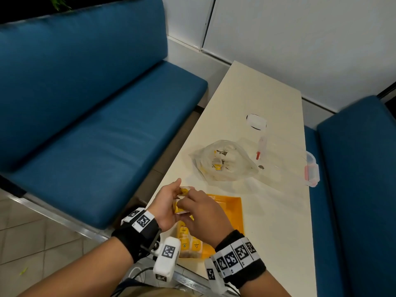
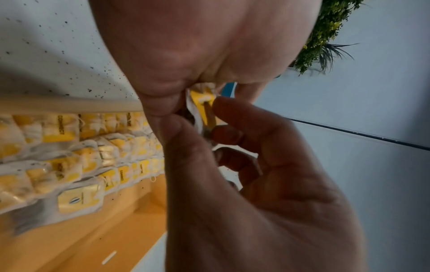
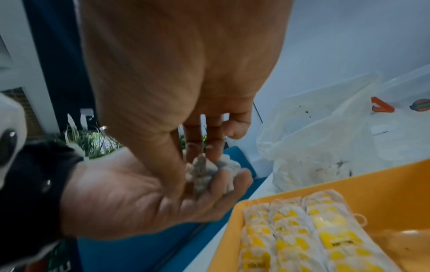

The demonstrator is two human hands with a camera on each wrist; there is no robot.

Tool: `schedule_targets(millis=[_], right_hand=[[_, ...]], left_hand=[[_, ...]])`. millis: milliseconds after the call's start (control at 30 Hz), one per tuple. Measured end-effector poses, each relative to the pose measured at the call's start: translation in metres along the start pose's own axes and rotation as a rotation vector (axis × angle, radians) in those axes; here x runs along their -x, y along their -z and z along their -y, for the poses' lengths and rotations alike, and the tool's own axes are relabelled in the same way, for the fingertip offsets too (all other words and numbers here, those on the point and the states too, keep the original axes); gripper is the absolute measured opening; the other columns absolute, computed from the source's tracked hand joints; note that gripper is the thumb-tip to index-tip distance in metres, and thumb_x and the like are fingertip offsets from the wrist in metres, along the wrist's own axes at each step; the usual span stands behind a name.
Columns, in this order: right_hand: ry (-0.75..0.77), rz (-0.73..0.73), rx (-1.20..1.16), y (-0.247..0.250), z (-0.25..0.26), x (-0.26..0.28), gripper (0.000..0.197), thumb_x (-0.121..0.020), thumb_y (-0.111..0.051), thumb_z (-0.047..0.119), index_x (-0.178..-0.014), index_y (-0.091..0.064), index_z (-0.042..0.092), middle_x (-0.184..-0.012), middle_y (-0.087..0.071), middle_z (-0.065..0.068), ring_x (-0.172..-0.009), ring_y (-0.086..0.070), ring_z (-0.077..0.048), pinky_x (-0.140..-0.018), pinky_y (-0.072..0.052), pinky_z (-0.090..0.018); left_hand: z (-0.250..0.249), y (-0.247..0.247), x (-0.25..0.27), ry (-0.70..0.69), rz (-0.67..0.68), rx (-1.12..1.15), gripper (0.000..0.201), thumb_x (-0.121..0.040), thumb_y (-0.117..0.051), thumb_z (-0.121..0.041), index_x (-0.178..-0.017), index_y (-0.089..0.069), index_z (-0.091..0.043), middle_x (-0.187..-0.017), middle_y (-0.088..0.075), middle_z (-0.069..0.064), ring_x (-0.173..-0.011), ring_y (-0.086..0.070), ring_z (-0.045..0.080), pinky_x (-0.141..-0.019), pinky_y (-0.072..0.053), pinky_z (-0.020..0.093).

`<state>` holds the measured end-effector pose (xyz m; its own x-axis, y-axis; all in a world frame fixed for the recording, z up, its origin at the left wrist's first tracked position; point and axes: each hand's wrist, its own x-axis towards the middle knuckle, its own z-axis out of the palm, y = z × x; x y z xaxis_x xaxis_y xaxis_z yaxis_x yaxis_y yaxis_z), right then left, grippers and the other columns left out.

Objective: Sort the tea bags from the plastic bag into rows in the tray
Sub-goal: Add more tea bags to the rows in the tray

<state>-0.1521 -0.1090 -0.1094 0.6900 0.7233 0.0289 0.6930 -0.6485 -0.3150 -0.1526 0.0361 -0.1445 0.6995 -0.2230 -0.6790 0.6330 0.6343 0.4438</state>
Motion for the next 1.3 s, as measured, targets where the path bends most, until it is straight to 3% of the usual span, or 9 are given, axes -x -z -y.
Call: schedule_targets(millis=[167,300,400,600,700,800,933,1167,1300], right_hand=[[-0.025,-0.051,0.028,-0.007,-0.003,-0.005,0.022,-0.084,-0.058,0.016,-0.102,-0.068,0.020,-0.096,-0.055,-0.001,-0.082,-0.054,-0.022,-0.065,-0.051,-0.040],[-0.076,-0.153,-0.154,-0.004,-0.002,-0.003,0.013,-0.088,-0.059,0.019,-0.097,-0.068,0.020,-0.094,-0.053,0.006,-0.082,-0.052,-0.012,-0.068,-0.042,-0.022],[-0.185,-0.229,-0.311,0.003,-0.001,-0.002,0.002,-0.088,-0.061,0.022,-0.089,-0.062,0.021,-0.084,-0.050,0.014,-0.073,-0.049,-0.003,-0.064,-0.042,-0.020],[-0.425,-0.349,-0.675,0.017,-0.007,-0.002,0.016,-0.082,-0.069,0.016,-0.073,-0.056,0.020,-0.078,-0.065,0.005,-0.074,-0.060,-0.011,-0.060,-0.042,-0.018],[-0.502,-0.383,-0.885,0.015,-0.022,-0.002,0.018,-0.074,-0.062,0.013,-0.065,-0.046,0.017,-0.089,-0.072,-0.001,-0.088,-0.066,-0.018,-0.066,-0.049,-0.027],[-0.523,-0.356,-1.004,0.010,-0.035,0.001,0.021,-0.076,-0.058,0.013,-0.069,-0.041,0.002,-0.084,-0.066,-0.028,-0.090,-0.065,-0.044,-0.069,-0.052,-0.046],[-0.496,-0.332,-1.084,0.009,-0.036,0.007,0.022,-0.075,-0.057,0.010,-0.066,-0.040,0.000,-0.069,-0.055,-0.023,-0.074,-0.063,-0.027,-0.060,-0.044,-0.038],[-0.428,-0.338,-1.097,0.014,-0.041,0.014,0.021,-0.065,-0.062,-0.003,-0.063,-0.042,0.002,-0.075,-0.052,-0.015,-0.076,-0.065,-0.033,-0.063,-0.047,-0.030],[-0.424,-0.363,-1.045,0.018,-0.044,0.018,0.017,-0.066,-0.062,-0.008,-0.064,-0.046,-0.001,-0.077,-0.055,-0.023,-0.081,-0.063,-0.026,-0.070,-0.051,-0.030]], left_hand=[[-0.001,-0.005,0.003,-0.013,0.011,0.003,0.053,-0.103,-0.039,-0.052,-0.119,-0.070,-0.012,-0.111,-0.070,0.008,-0.095,-0.067,0.019,-0.077,-0.052,0.034],[-0.003,-0.006,0.001,-0.033,0.020,0.049,0.054,-0.105,-0.039,-0.049,-0.126,-0.066,-0.006,-0.104,-0.066,0.011,-0.084,-0.067,0.022,-0.068,-0.058,0.032],[-0.006,-0.004,-0.001,-0.049,0.016,0.078,0.049,-0.104,-0.045,-0.045,-0.121,-0.063,-0.004,-0.090,-0.066,0.015,-0.074,-0.070,0.028,-0.059,-0.059,0.033],[-0.008,-0.002,-0.006,-0.061,0.032,0.102,0.048,-0.104,-0.046,-0.044,-0.123,-0.061,-0.002,-0.103,-0.070,0.019,-0.084,-0.072,0.029,-0.072,-0.062,0.039],[-0.008,-0.002,-0.008,-0.054,0.039,0.114,0.048,-0.103,-0.046,-0.045,-0.123,-0.060,-0.004,-0.114,-0.065,0.021,-0.086,-0.071,0.030,-0.079,-0.060,0.042],[-0.009,-0.001,-0.010,-0.037,0.033,0.118,0.048,-0.103,-0.047,-0.045,-0.124,-0.060,-0.004,-0.113,-0.064,0.021,-0.087,-0.070,0.031,-0.078,-0.059,0.041],[-0.009,-0.001,-0.011,-0.026,0.031,0.107,0.049,-0.102,-0.048,-0.045,-0.126,-0.061,-0.004,-0.112,-0.064,0.021,-0.092,-0.069,0.033,-0.081,-0.058,0.042],[-0.009,0.003,-0.010,-0.013,0.034,0.103,0.049,-0.102,-0.049,-0.044,-0.126,-0.061,-0.004,-0.105,-0.067,0.020,-0.091,-0.071,0.034,-0.082,-0.058,0.042],[-0.008,0.004,-0.009,-0.002,0.035,0.102,0.048,-0.101,-0.050,-0.044,-0.126,-0.061,-0.004,-0.108,-0.065,0.022,-0.095,-0.068,0.035,-0.085,-0.057,0.043]])
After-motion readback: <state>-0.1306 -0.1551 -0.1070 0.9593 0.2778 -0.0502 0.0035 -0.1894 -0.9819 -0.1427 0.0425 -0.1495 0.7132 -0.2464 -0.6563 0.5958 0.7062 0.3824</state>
